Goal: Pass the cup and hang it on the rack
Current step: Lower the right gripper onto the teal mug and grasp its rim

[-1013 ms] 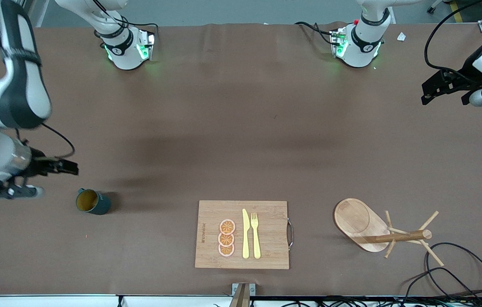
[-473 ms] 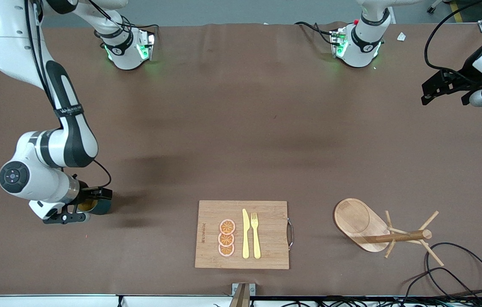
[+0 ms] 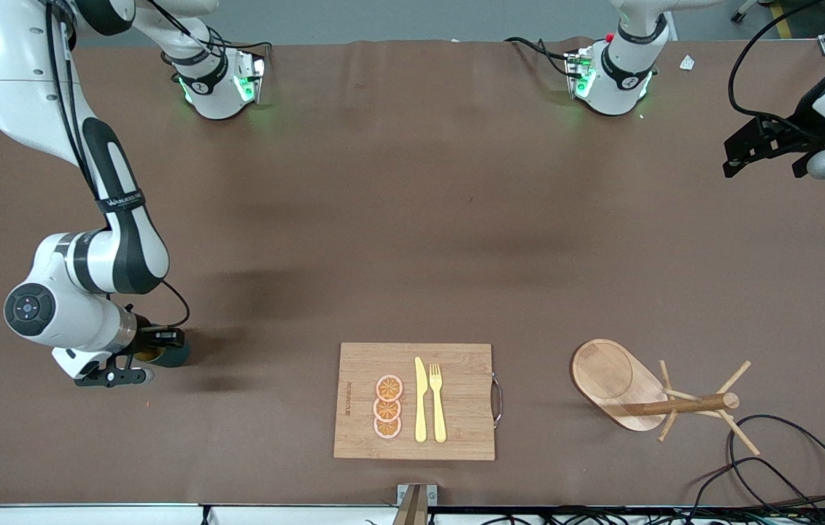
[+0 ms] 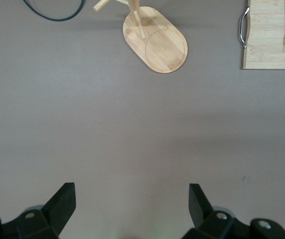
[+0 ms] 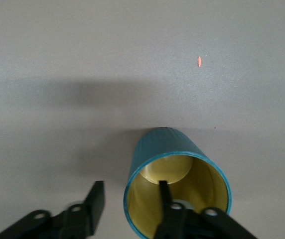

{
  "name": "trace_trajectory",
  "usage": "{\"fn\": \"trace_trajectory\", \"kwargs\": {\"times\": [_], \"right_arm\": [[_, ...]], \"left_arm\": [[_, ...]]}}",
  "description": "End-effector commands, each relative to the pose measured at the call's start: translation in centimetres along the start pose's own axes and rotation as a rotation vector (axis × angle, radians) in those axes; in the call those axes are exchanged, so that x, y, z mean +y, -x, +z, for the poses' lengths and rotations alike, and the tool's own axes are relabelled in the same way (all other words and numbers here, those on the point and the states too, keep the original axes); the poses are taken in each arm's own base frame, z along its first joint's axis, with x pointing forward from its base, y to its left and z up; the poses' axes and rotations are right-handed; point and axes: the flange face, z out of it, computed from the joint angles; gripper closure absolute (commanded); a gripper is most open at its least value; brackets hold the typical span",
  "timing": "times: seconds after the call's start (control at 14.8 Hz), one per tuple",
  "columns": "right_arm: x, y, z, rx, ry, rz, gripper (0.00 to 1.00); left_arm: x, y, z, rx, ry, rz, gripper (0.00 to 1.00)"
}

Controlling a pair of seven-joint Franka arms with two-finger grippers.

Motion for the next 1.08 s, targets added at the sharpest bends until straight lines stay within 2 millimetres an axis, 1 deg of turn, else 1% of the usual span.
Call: {"fn": "trace_trajectory", "kwargs": {"times": [0.0,0.14,0.2,0.27,0.34,0.41,0.47,0.54,0.61,0.68,0.74,0.81,0.95,1.01], "right_arm": [[0.6,-0.1,0.2,-0.004,0.001,0.005,0.78],[0.8,-0.1,0.5,-0.011,-0.002,0.007,0.86],[0.7,0.0,0.5,-0.014,-0.003,0.007,0.93],[0.5,-0.2,0.3,-0.008,-0.003,-0.002,0.96],[0.2,-0.5,-0.3,0.006,-0.008,-0.005,0.97],[-0.9,-1.0,-1.4,0.024,-0.007,-0.016,0.97],[-3.1,-1.7,-3.0,0.044,-0.011,-0.039,0.98],[-4.8,-1.6,-3.5,0.023,-0.011,-0.06,0.98],[-6.2,-1.8,-4.8,0.021,-0.013,-0.055,0.98],[-8.1,-2.1,-6.3,0.028,-0.016,-0.031,0.98],[-10.4,-1.9,-7.3,0.005,-0.014,-0.015,0.98],[-13.4,-1.3,-8.0,-0.029,-0.007,-0.003,0.98],[-19.5,-0.3,-9.6,-0.035,-0.023,0.027,0.98],[-22.4,0.4,-9.9,-0.04,-0.038,0.043,0.99]], "left_arm": [[0.3,0.1,-0.6,0.005,0.003,0.002,0.0],[0.5,0.1,-0.5,0.004,0.005,0.004,0.0],[0.4,0.1,-0.5,0.004,0.004,0.002,0.0],[0.4,0.1,-0.5,0.004,0.004,0.002,0.0],[0.3,0.1,-0.5,0.002,0.005,0.001,0.0],[0.3,0.1,-0.5,0.004,0.005,0.001,0.0],[0.3,0.1,-0.5,0.004,0.005,0.001,0.0],[0.4,0.1,-0.6,0.005,0.006,0.004,0.0],[0.3,0.2,-0.7,0.007,0.005,0.007,0.0],[0.2,0.2,-0.7,0.005,0.004,0.01,0.0],[0.1,0.2,-0.7,0.005,0.005,0.009,0.0],[0.1,0.1,-0.6,0.005,0.005,0.008,0.0],[-0.1,0.3,-0.7,0.004,0.004,0.005,0.0],[-0.1,0.3,-0.9,0.007,0.004,0.005,0.0]]}}
